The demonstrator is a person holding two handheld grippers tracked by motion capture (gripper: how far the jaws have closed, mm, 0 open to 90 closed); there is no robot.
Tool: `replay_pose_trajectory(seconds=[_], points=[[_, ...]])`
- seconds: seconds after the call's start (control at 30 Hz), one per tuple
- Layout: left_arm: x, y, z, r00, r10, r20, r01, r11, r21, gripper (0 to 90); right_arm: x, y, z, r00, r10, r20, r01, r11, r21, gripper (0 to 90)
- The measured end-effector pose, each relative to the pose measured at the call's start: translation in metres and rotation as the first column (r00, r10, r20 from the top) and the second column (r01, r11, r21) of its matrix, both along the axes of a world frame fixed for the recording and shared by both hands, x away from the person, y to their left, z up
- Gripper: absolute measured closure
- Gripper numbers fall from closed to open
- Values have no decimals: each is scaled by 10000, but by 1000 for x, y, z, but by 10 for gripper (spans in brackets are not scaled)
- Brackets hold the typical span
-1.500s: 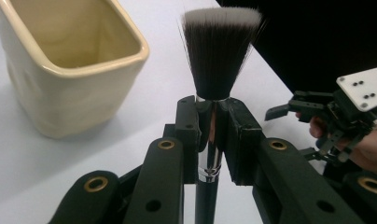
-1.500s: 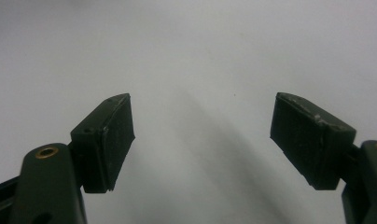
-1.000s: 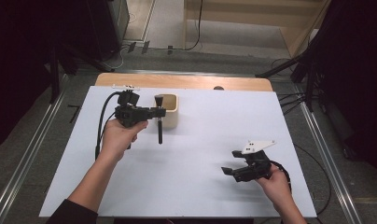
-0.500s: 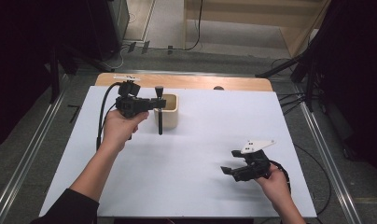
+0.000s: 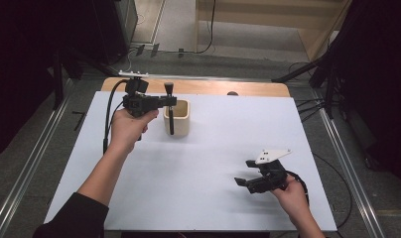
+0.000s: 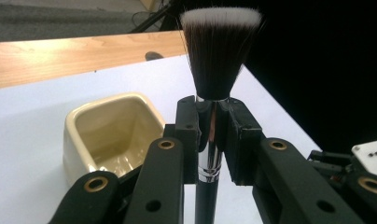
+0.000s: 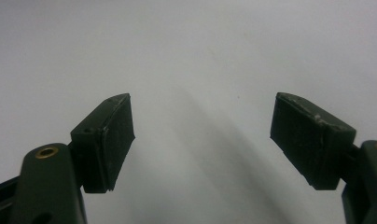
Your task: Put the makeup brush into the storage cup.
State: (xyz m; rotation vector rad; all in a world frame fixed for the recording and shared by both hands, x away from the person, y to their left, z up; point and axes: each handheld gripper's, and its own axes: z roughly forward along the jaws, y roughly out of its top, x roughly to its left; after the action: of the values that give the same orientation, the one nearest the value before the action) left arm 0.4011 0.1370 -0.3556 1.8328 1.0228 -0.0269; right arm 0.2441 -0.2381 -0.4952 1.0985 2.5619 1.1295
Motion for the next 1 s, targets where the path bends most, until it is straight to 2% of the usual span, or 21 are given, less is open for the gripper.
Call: replay_pose_trajectory(seconds=[0.27, 0.43, 0.63, 1.0], points=[[8, -4, 10, 9998, 75, 190, -76, 9999, 84, 782, 0, 1, 0, 10000, -36, -56, 36, 10000, -39, 228], [14, -7, 18, 9987, 177, 481, -188, 9995, 242, 782, 0, 1, 0, 10000, -27, -64, 27, 10000, -38, 228], [21, -6, 20, 9980, 294, 555, -308, 9992, 262, 781, 0, 1, -1, 10000, -6, -46, 6, 10000, -73, 228], [30, -8, 20, 9934, 642, 955, -678, 9971, 342, 781, 1, 2, -2, 9999, 55, -96, -56, 9999, -97, 228]])
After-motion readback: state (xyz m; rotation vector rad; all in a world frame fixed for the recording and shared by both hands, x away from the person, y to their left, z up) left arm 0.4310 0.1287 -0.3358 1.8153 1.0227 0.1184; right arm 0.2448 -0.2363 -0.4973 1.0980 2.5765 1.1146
